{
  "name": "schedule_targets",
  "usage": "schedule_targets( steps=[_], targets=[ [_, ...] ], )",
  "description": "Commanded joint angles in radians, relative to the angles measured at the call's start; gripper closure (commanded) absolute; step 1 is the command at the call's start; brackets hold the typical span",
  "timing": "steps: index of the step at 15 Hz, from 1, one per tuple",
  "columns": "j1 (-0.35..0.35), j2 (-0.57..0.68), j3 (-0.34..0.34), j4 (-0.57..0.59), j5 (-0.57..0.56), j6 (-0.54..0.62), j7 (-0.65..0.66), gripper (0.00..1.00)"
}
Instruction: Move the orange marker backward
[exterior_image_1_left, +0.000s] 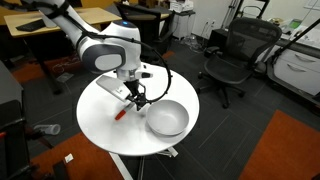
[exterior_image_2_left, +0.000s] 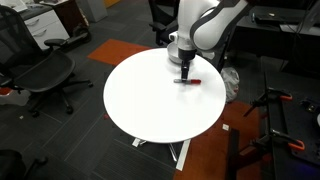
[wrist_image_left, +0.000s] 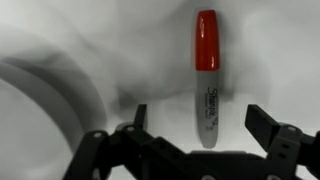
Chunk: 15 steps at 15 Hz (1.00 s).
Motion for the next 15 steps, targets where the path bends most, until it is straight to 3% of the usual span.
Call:
schedule_targets(
  steps=[1, 3, 4, 5, 13, 15],
  targets=[
    [-0.025, 0.034, 0.023, 0.038, -0.004, -0.019, -0.021, 0.0],
    [-0.026, 0.048, 0.024, 0.048, -0.006, -0.02, -0.018, 0.0],
    [-0.025, 0.053, 0.022, 0.052, -0.007, -0.021, -0.016, 0.08],
    [-0.023, 0.059, 0.019, 0.056, -0.012, -0.021, -0.014, 0.28],
    [-0.027, 0.074, 0.019, 0.085, -0.013, -0.027, -0.008, 0.88],
    [-0.028, 0.074, 0.02, 0.087, -0.012, -0.028, -0.008, 0.98]
  ],
)
